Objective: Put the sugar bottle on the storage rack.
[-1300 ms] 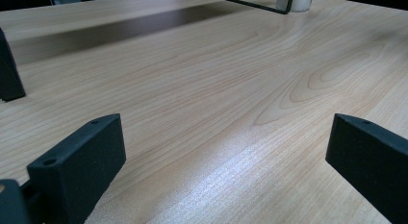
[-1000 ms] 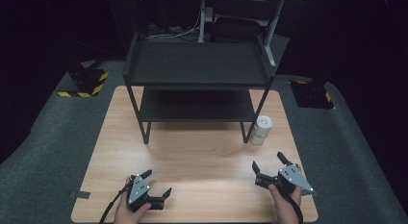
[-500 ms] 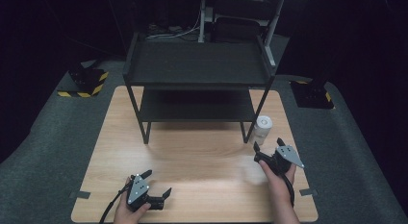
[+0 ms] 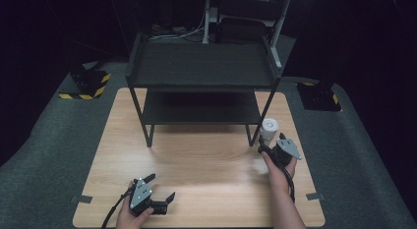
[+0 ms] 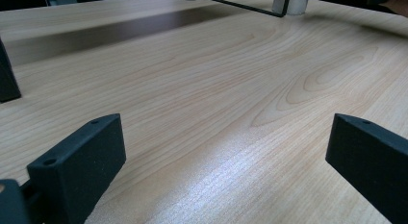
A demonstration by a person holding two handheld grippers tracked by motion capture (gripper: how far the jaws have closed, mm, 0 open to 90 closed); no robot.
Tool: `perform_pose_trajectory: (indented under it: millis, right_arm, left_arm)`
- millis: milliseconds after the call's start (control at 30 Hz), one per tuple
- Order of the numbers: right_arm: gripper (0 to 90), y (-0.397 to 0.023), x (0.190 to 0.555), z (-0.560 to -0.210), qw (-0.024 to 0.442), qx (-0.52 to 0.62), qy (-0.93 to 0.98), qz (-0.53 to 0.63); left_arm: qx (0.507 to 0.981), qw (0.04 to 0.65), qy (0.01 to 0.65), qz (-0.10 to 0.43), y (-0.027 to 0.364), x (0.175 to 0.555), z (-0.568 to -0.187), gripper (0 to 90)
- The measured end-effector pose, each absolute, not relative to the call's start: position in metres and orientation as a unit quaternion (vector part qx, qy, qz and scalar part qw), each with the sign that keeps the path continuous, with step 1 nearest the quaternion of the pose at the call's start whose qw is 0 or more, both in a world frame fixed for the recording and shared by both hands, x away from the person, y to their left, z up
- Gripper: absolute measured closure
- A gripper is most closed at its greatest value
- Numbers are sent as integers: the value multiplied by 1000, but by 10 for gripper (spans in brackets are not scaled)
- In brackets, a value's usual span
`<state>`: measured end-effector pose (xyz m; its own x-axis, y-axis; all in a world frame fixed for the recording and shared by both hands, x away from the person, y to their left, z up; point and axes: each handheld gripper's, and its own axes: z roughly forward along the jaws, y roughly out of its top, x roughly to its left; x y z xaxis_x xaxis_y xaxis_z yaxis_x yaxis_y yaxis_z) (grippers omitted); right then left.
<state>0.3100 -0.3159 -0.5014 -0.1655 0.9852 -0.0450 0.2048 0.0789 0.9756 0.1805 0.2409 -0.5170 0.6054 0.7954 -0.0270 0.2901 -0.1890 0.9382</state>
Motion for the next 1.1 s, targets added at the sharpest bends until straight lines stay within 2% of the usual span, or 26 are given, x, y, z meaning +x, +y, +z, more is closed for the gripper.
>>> perform_pose_trajectory:
  millis: [400, 867, 1100]
  right_arm:
    - [298, -311, 329, -507, 415, 490, 599, 479]
    - [314, -311, 330, -507, 415, 493, 594, 481]
    - [314, -317, 318, -504, 412, 501, 589, 482]
  left_arm:
    - [730, 518, 371, 245, 241, 180, -517, 4]
    - [730, 519, 372, 245, 241, 180, -517, 4]
    - [731, 518, 371, 245, 242, 180, -517, 4]
